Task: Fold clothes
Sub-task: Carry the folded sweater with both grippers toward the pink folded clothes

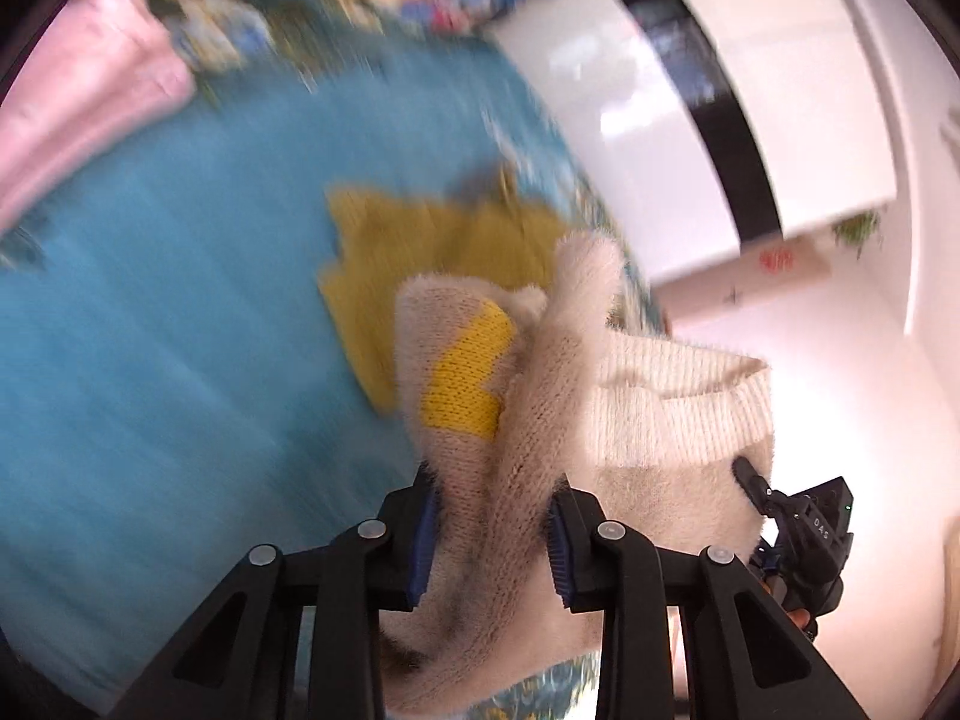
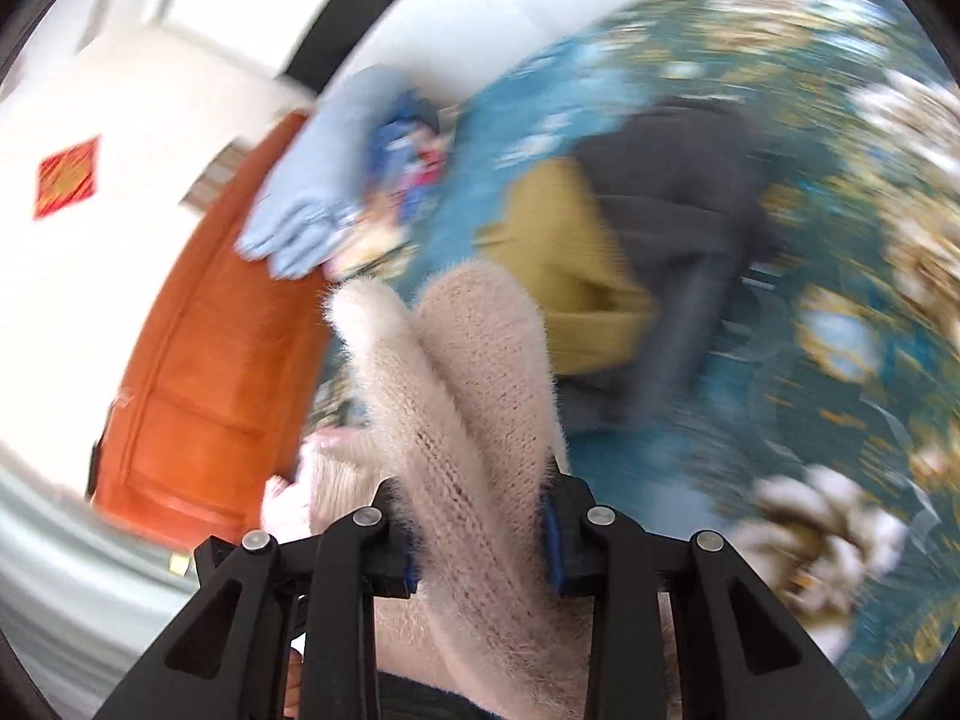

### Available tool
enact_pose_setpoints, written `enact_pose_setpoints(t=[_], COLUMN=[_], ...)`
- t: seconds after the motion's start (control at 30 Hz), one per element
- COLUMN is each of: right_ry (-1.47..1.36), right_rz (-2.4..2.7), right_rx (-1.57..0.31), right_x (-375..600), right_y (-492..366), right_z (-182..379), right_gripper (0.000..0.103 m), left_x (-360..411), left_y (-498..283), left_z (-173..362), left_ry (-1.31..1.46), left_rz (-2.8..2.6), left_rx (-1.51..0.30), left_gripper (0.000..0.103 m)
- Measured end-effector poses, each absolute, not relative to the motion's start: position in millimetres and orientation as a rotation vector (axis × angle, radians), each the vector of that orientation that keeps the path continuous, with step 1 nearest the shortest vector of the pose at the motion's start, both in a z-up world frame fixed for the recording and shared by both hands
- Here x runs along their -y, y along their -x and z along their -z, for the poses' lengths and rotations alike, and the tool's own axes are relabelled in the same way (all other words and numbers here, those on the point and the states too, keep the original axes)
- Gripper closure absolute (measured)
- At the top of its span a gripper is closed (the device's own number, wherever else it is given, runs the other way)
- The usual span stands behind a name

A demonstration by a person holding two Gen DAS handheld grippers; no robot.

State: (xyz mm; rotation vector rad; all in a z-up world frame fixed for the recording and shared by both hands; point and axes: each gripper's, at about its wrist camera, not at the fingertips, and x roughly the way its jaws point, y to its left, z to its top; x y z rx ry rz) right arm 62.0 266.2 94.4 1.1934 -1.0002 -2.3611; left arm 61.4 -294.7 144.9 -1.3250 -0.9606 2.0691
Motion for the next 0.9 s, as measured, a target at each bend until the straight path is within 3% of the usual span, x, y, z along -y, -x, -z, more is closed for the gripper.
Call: enact_pose_setpoints(t=[0.17,0.37,0.7,0.9], right_ry=[-1.175,-1.236,-1.354,-1.335], right_rz=[2.17,1.906,1.691,1.702], right_rx=[0.854,0.657,0.425,0.268], right_x=[-147.9,21.9,211.7,279.7], right_y=[20.5,86.0,163.4,214.0], right_z=[-108.5,-89.3,-60.6,-66.3], right_gripper=[0.072,0.072,0.072,0.072], left_x=[404.6,564.0,641.4,659.9], left_y=[-70.7,-114.6,-77.1,-44.0], left_z=[-167.8,-146.8,-102.9,-86.3], left_ry=[1.226,1.265,1.231,1.193], left_rz=[-2.279,-2.485,-2.573,-2.561], left_rx=[1.102,1.279,1.614,1.688], left_gripper=[0.07,0.07,0.07,0.07])
